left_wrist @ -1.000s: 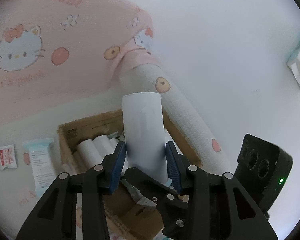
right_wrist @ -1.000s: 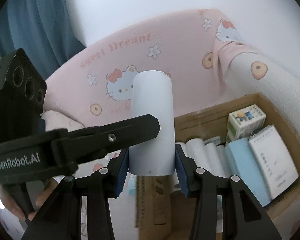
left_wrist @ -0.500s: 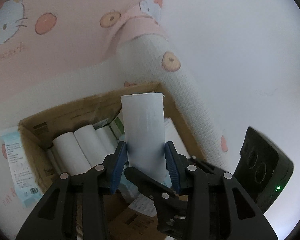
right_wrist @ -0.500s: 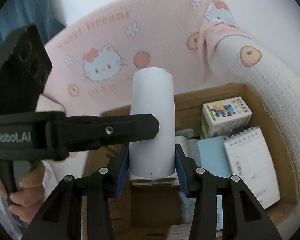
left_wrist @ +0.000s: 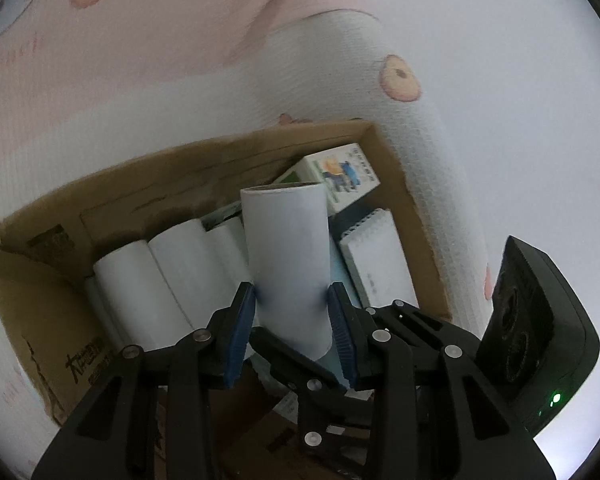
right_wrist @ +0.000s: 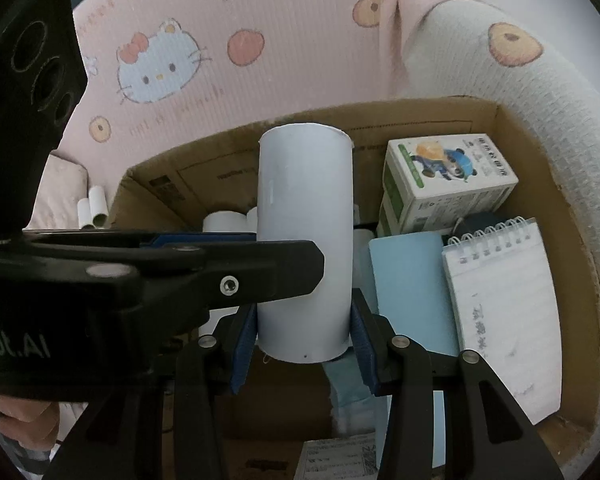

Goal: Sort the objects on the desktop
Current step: 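Carry the tube in the left tool over the cardboard box, then lower the tube beside the paper rolls and open the left tool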

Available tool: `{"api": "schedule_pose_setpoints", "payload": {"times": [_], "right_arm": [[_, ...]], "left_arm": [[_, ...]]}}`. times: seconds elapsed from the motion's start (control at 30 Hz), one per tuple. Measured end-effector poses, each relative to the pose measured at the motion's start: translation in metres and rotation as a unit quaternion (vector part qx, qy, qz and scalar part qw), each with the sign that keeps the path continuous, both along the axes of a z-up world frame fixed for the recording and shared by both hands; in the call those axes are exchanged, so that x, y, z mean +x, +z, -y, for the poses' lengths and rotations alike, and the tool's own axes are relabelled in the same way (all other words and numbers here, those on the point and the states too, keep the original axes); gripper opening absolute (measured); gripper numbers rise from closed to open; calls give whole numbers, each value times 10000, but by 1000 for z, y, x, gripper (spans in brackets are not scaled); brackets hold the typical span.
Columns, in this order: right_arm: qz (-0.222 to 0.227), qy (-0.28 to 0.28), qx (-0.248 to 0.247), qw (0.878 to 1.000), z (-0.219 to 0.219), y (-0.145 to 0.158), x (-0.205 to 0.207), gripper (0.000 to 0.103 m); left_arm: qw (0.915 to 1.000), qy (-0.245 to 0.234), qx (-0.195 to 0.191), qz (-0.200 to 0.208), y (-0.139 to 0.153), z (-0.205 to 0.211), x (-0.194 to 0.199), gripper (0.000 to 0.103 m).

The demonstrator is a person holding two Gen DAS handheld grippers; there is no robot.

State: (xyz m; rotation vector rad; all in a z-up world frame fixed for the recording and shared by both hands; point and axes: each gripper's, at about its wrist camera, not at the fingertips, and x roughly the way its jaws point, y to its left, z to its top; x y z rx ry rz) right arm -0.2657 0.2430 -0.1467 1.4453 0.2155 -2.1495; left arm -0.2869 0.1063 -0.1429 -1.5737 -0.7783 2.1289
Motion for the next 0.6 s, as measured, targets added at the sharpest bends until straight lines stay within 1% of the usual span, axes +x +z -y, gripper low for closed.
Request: {"api": "schedule_pose_setpoints", "payload": {"times": [0.03, 0.1, 0.17, 0.23, 0.3, 0.33, 0.4, 0.47, 0.57, 0.6], "right_arm": [[-1, 65, 100, 9999, 3, -2, -1, 41], [1, 153, 191, 9997, 6, -4, -2, 41], [59, 216, 304, 9993, 9, -7, -4, 41], [38, 276, 409, 9988, 11, -9, -4, 41], [-38, 335, 478, 9983, 12, -8, -4, 41], [-23, 331, 493, 9982, 11, -8, -5, 41], [51, 277, 515, 9983, 9, -8, -8, 41], [37, 260, 546, 9982, 8, -6, -11, 41], [11, 282, 502, 9983, 2, 0, -10, 41], [32, 307, 486, 9983, 1, 2, -10, 42]], "left_arm": [[9999, -1, -96, 73, -4, 0, 0, 41], [9996, -85, -286, -27, -9, -1, 1, 41], [9995, -149, -281, -88, -12, -2, 0, 41], [9995, -70, -249, -205, -12, 1, 2, 41], [9991, -124, -308, -274, -10, -2, 1, 41], [9987, -173, -366, -300, -10, -3, 0, 41], [9985, -210, -366, -346, -10, -5, -1, 41], [9978, -362, -318, -447, -9, -6, 0, 41], [9936, -688, -595, -678, -5, -12, 7, 43], [9930, -738, -601, -703, -5, -13, 8, 43]]}}
